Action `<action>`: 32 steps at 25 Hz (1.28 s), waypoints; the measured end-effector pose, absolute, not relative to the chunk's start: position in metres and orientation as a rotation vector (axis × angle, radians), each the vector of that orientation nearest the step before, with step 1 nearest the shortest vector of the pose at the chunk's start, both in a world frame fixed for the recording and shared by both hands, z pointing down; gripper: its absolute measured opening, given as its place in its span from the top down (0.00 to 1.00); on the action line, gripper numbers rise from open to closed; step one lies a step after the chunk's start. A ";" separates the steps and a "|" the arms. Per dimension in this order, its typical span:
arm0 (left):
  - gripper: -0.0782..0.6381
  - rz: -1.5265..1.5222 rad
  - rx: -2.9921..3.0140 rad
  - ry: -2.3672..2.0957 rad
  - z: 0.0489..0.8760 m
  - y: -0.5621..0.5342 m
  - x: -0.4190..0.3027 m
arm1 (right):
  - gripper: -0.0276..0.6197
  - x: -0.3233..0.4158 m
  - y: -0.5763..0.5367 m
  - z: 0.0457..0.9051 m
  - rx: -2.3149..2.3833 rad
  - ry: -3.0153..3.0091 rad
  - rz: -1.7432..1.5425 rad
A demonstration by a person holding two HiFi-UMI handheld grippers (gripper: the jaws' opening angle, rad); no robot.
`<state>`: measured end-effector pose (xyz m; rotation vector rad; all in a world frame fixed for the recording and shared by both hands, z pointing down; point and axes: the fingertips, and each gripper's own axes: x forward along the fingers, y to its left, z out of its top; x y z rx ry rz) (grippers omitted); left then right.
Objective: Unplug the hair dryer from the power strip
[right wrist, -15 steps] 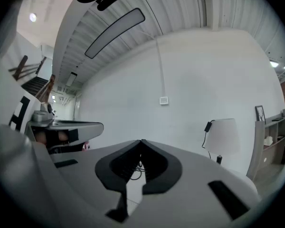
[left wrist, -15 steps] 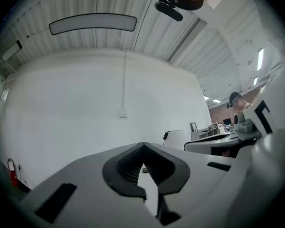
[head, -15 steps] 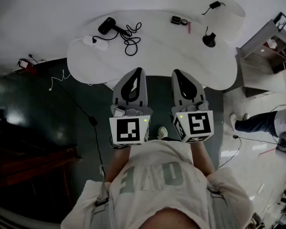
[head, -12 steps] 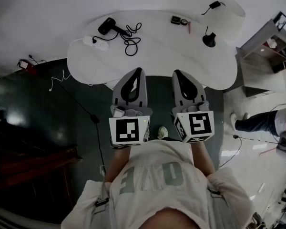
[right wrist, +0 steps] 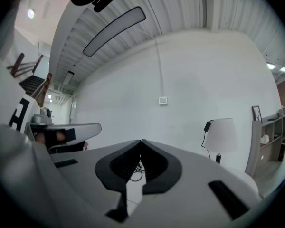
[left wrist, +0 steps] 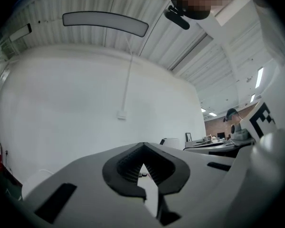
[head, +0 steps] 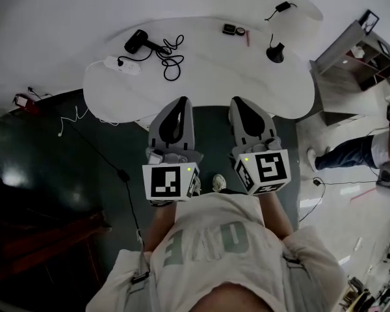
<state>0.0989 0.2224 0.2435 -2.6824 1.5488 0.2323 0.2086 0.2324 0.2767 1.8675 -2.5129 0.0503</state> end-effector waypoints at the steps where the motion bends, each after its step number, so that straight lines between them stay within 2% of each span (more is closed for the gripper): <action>1: 0.87 0.244 -2.692 1.544 0.244 0.222 0.094 | 0.93 0.204 0.232 0.273 1.882 -2.539 0.077; 4: 0.88 0.241 -2.701 1.534 0.244 0.222 0.078 | 0.93 0.191 0.232 0.272 1.901 -2.561 0.159; 10: 0.88 0.260 -2.706 1.499 0.237 0.212 0.047 | 0.93 0.166 0.233 0.285 1.894 -2.488 0.087; 18: 0.87 0.259 -2.708 1.478 0.244 0.182 0.060 | 0.93 0.166 0.204 0.285 1.864 -2.537 0.116; 28: 0.88 0.247 -2.624 1.525 0.238 0.051 0.105 | 0.93 0.197 0.059 0.265 1.693 -2.641 -0.102; 32: 0.87 0.272 -2.584 1.564 0.223 -0.005 0.121 | 0.93 0.210 0.002 0.258 1.612 -2.694 -0.085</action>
